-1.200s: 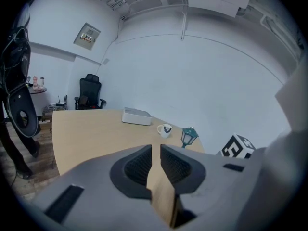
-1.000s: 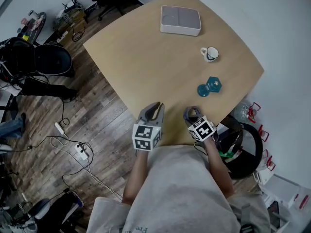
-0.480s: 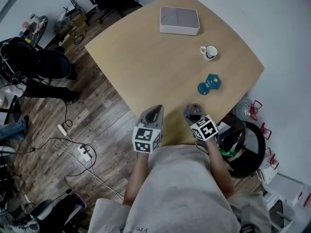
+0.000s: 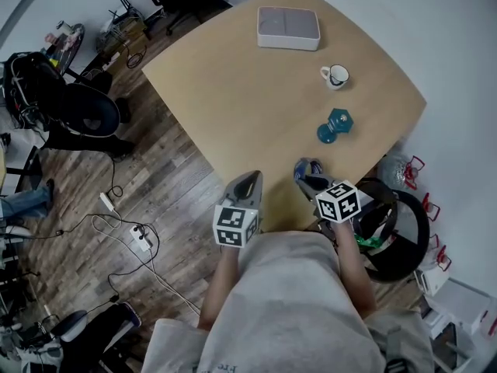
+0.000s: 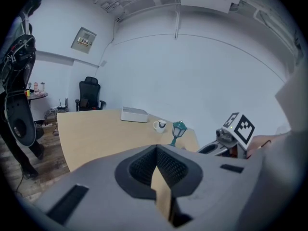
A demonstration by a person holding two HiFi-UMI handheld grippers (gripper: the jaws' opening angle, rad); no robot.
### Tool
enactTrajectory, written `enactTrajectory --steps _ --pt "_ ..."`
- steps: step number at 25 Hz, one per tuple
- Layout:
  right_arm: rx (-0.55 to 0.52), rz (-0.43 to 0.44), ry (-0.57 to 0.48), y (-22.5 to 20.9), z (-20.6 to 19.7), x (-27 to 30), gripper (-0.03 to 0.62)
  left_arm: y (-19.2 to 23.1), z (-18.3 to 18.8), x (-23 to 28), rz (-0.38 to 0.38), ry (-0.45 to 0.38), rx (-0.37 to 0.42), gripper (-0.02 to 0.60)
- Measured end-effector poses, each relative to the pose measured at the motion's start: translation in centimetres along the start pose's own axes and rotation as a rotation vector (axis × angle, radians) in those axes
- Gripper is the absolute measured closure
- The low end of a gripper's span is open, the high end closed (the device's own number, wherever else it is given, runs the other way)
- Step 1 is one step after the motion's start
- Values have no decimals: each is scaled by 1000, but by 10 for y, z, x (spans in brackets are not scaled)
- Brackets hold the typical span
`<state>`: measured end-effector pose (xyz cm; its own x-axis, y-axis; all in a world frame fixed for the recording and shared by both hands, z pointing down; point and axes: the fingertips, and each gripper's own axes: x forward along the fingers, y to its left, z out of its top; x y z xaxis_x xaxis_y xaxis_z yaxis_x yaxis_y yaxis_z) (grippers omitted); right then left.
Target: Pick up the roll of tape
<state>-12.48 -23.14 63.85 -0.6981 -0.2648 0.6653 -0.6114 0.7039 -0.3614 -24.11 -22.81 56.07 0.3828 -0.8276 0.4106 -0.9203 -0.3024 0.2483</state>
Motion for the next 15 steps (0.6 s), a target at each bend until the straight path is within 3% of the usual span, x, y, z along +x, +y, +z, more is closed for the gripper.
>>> enactTrajectory --steps 15 --pt "330 272 -375 26 16 -87 549 -60 -18 -29 39 9 -23 577"
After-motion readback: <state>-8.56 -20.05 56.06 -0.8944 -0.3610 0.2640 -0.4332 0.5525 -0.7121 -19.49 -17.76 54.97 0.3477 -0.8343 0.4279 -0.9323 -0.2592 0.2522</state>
